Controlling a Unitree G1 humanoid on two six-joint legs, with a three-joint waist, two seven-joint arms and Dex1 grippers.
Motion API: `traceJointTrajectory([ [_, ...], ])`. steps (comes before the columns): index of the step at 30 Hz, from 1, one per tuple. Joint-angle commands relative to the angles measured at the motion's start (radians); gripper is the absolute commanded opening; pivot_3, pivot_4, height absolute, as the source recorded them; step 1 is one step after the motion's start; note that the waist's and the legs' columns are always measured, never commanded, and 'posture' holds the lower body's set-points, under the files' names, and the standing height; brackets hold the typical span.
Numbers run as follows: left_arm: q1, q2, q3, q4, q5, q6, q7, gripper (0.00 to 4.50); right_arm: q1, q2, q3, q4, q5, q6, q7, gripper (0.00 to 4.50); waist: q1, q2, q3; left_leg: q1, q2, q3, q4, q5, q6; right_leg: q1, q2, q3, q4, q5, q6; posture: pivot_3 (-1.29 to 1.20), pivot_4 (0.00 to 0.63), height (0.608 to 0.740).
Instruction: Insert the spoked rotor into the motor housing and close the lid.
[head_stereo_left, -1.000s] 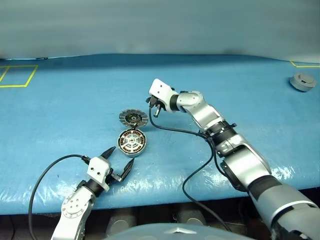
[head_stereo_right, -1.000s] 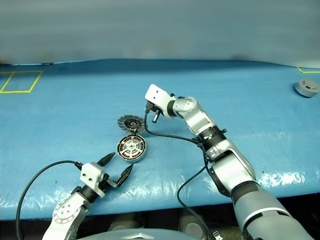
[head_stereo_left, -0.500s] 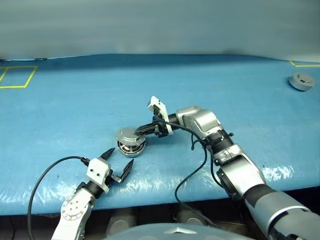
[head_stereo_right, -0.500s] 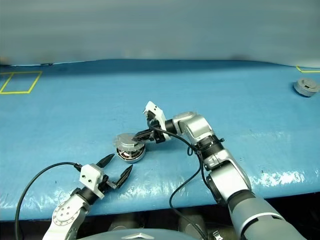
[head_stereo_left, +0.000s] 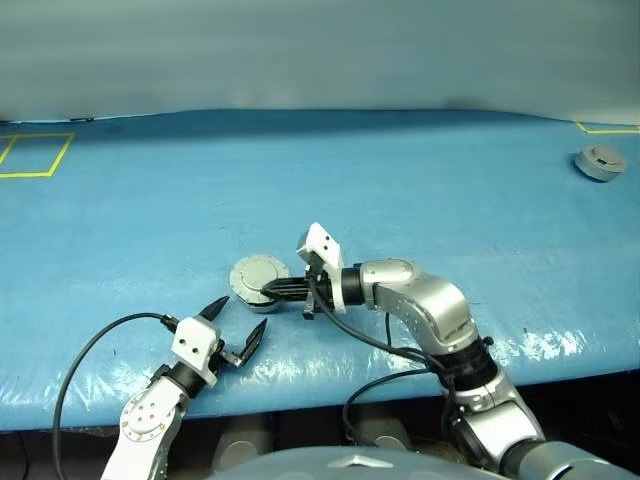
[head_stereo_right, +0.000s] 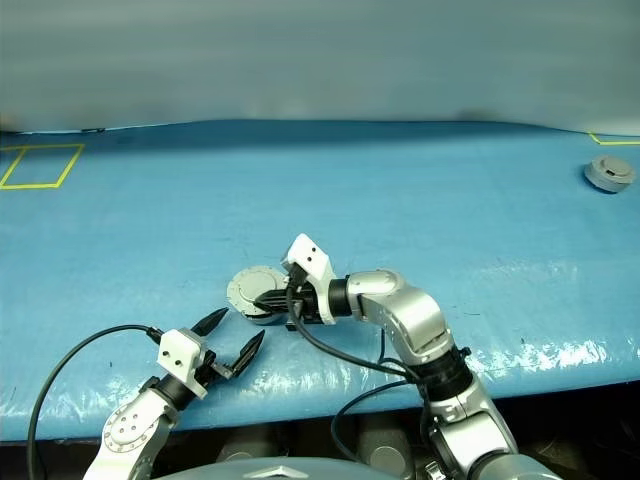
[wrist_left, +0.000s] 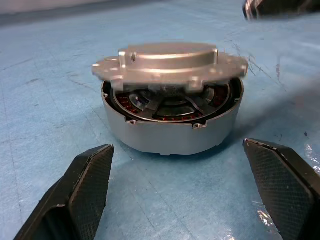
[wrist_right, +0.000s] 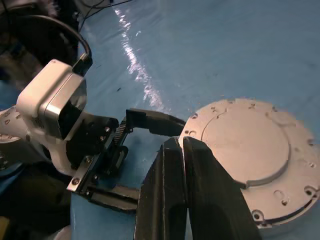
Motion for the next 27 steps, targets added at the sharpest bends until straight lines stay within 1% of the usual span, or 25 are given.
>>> traceJointTrajectory([
  [1,0.007,-0.001,0.005,-0.025,-0.010,-0.016,-0.003,4.50,0.045,0.039,0.059,-0.106,-0.105,0.034,-0.218,1.29,0.001,0.000,0.000,0.000,0.000,0.000,0.000,0.000,0.000,0.000,0.000,0.000,0.000,0.000,0.000,0.00,0.150,0.740],
  [3,0.007,-0.002,0.002,-0.026,-0.010,-0.015,-0.005,4.50,0.073,0.093,0.083,-0.092,-0.149,0.041,-0.326,1.94,0.001,-0.001,-0.001,0.000,0.000,0.000,0.000,0.000,-0.001,0.000,-0.001,0.000,0.000,0.000,-0.001,0.00,0.150,0.740],
  [6,0.006,-0.003,0.000,-0.027,-0.009,-0.013,-0.004,4.50,0.086,0.159,0.096,-0.045,-0.182,0.031,-0.419,2.95,0.001,-0.001,-0.001,0.000,-0.001,0.000,0.000,0.000,-0.001,0.000,-0.001,0.001,0.000,0.001,-0.001,0.00,0.150,0.740],
  [10,0.005,-0.002,0.000,-0.031,-0.007,-0.011,0.000,4.50,0.079,0.210,0.100,0.003,-0.183,0.005,-0.456,4.33,0.000,-0.001,-0.001,0.000,0.000,0.000,0.000,0.000,-0.001,0.000,-0.001,0.000,0.000,0.001,-0.001,0.00,0.150,0.740],
  [11,0.006,-0.002,0.000,-0.032,-0.006,-0.010,0.000,4.50,0.076,0.215,0.100,0.014,-0.184,-0.004,-0.459,4.49,0.000,-0.001,-0.001,0.000,0.000,0.000,0.000,0.000,-0.001,0.000,-0.001,0.000,0.000,0.001,-0.001,0.00,0.150,0.740],
  [19,0.010,-0.001,0.004,-0.039,-0.009,-0.003,0.006,4.50,0.057,0.222,0.128,0.096,-0.194,-0.068,-0.463,4.49,-0.001,-0.001,-0.001,0.000,0.000,0.000,0.000,0.000,-0.001,0.000,0.000,0.000,-0.001,0.001,-0.001,0.00,0.150,0.740],
  [22,0.012,-0.002,0.006,-0.040,-0.010,-0.002,0.007,4.50,0.054,0.206,0.157,0.109,-0.202,-0.102,-0.450,4.49,-0.002,-0.001,-0.001,0.000,0.000,0.000,0.000,0.000,-0.001,0.000,0.000,0.000,-0.001,0.001,-0.001,0.00,0.150,0.740],
  [27,0.014,-0.003,0.009,-0.040,-0.011,-0.002,0.010,4.50,0.064,0.182,0.196,0.096,-0.183,-0.103,-0.403,4.49,-0.001,-0.001,-0.001,0.000,0.000,0.000,0.000,0.000,-0.001,0.001,0.000,0.000,-0.001,0.001,-0.001,0.00,0.150,0.740],
])
